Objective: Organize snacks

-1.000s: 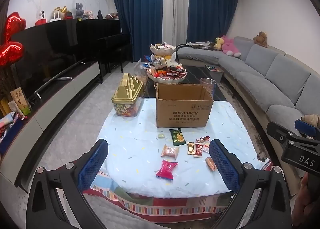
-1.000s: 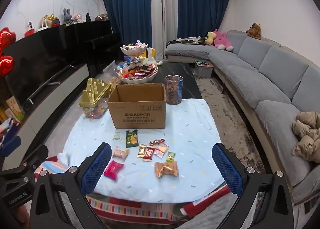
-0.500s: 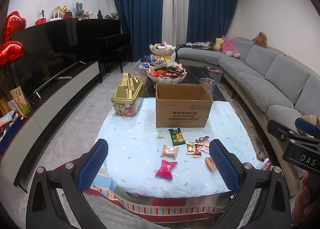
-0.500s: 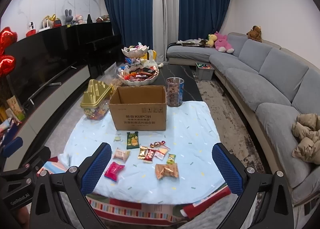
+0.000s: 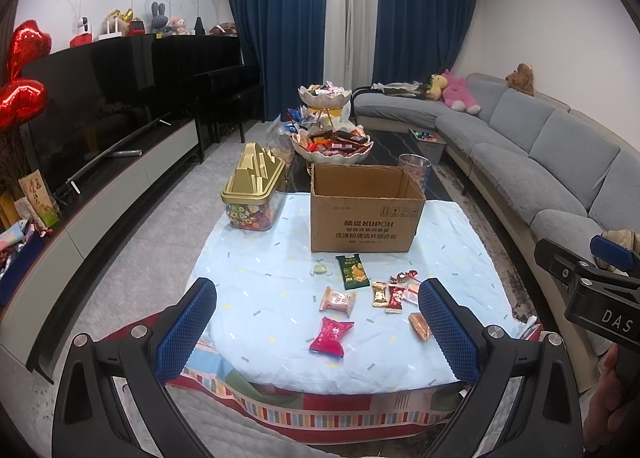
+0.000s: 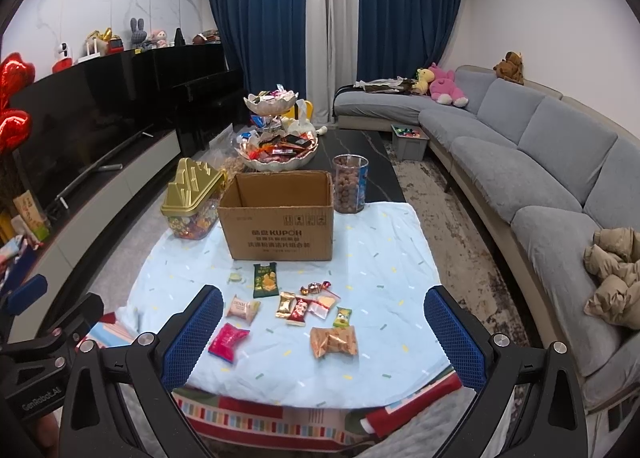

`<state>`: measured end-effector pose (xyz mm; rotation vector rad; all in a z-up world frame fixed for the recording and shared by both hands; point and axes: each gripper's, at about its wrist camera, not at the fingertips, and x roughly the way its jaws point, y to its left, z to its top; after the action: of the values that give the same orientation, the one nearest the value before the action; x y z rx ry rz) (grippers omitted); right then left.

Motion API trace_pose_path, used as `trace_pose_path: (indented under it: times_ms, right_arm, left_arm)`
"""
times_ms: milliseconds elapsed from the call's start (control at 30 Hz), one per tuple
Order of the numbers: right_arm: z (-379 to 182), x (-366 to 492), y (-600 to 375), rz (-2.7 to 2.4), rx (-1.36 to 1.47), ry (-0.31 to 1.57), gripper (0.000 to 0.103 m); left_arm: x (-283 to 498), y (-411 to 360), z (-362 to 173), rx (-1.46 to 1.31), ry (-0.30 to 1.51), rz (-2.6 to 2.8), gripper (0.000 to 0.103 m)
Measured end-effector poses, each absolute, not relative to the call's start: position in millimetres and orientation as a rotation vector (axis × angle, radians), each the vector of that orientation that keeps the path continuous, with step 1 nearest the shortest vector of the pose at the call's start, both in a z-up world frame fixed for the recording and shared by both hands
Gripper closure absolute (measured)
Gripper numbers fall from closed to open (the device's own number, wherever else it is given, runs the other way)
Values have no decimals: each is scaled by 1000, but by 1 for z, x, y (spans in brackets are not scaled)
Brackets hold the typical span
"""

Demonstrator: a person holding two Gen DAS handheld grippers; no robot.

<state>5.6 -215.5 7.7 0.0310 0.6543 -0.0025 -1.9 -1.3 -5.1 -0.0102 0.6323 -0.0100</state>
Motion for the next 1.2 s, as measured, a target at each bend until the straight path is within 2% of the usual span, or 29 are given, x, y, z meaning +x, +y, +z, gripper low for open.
trace_pose_path:
  times_ms: [1200]
  right_arm:
    - [1,7,-216,-6,38,663,1]
  left_arm:
    - [-3,0,-6,-14,638,-12,0]
